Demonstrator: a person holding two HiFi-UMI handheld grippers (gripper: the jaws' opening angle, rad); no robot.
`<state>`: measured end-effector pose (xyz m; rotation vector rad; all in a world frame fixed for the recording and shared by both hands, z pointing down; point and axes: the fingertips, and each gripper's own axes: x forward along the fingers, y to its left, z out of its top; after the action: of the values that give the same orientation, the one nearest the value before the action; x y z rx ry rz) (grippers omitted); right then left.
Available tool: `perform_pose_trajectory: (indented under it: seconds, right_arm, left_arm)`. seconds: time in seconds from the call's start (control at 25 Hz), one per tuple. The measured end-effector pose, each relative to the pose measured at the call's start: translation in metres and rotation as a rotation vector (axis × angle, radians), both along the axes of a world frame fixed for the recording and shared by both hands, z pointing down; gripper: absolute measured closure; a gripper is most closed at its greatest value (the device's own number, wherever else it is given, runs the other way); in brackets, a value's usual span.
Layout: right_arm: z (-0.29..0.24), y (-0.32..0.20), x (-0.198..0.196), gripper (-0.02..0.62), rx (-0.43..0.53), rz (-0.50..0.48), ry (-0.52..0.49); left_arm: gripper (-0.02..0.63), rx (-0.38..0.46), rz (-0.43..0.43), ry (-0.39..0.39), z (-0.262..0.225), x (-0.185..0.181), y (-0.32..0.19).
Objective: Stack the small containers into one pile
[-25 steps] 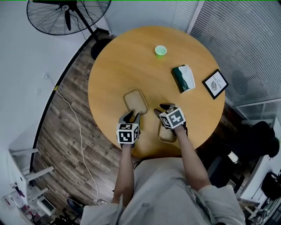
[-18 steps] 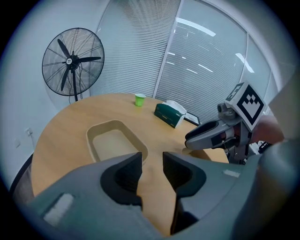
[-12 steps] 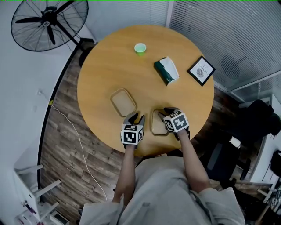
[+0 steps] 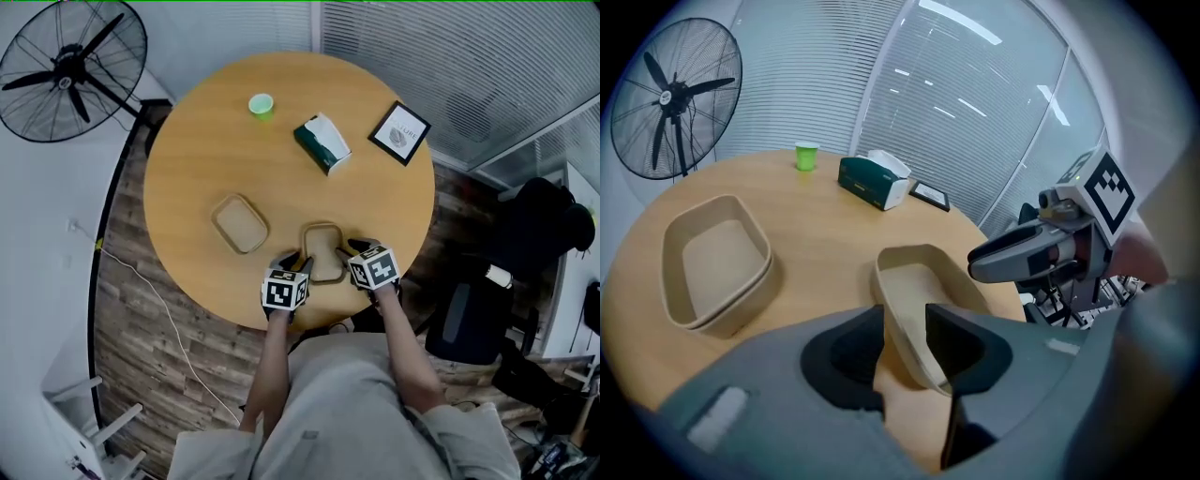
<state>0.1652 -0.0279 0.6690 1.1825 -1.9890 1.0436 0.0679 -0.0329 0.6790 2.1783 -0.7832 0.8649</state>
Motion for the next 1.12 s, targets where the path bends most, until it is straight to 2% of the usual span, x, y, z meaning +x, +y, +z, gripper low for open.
perform_pose_trajectory:
  seconds: [0.28,0.64,1.12]
  right_arm:
    - [0.016,0.028,-0.005,0.439,-0.047,0.021,-0.049]
    - [0.015,0.034,-0.012,0.448,-0.047,-0.01,-0.047]
    - [-0.005,0.01,-0.039,0.448,0.041,-0.102,-0.031]
  left_arm:
    - [0.462,-0.029,0.011,-0.022,0.011,0.001,0.014]
    - [0.462,-0.035,0.013,-0.014,0.011,0.005,0.02]
    - [0.462,0.013,-0.053,0.007,-0.008,-0.009,0.008]
